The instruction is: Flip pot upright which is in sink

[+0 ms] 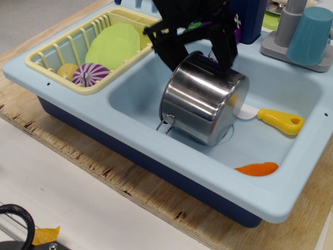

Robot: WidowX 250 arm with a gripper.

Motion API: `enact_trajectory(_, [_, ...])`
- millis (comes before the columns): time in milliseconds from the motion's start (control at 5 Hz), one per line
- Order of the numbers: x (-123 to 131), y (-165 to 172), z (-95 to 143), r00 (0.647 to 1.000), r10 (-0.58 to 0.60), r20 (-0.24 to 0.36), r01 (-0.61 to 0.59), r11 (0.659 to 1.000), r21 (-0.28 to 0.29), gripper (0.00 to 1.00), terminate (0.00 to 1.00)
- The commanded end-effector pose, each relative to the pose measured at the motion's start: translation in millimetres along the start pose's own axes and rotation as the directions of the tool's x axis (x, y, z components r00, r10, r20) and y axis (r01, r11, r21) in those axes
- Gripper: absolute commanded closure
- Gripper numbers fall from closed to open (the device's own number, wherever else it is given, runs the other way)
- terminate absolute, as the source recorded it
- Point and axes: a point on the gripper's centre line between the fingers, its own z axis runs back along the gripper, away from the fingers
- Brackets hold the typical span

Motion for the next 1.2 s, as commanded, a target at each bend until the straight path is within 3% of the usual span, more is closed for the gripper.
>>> enact_trajectory(0, [-3,-5,-3,0.998,0.037,0.048,-0.032,0.995,-0.098,1.00,0.00])
enact_trajectory(200, [-5,-12,-13,0.999,0.020,0.026,-0.018,0.997,-0.076,1.00,0.00])
enact_trajectory(400, [-1,-19,-8,0.997,-0.076,-0.002,0.076,0.995,0.065,1.00,0.00])
enact_trajectory(600, [1,-22,2,0.977,-0.212,-0.036,0.214,0.949,0.232,1.00,0.00])
enact_trajectory(800, [2,-19,-1,0.967,-0.240,-0.086,0.254,0.933,0.254,1.00,0.00])
enact_trajectory(1000, [-1,-20,-9,0.966,-0.241,-0.098,0.256,0.945,0.205,0.00,0.00])
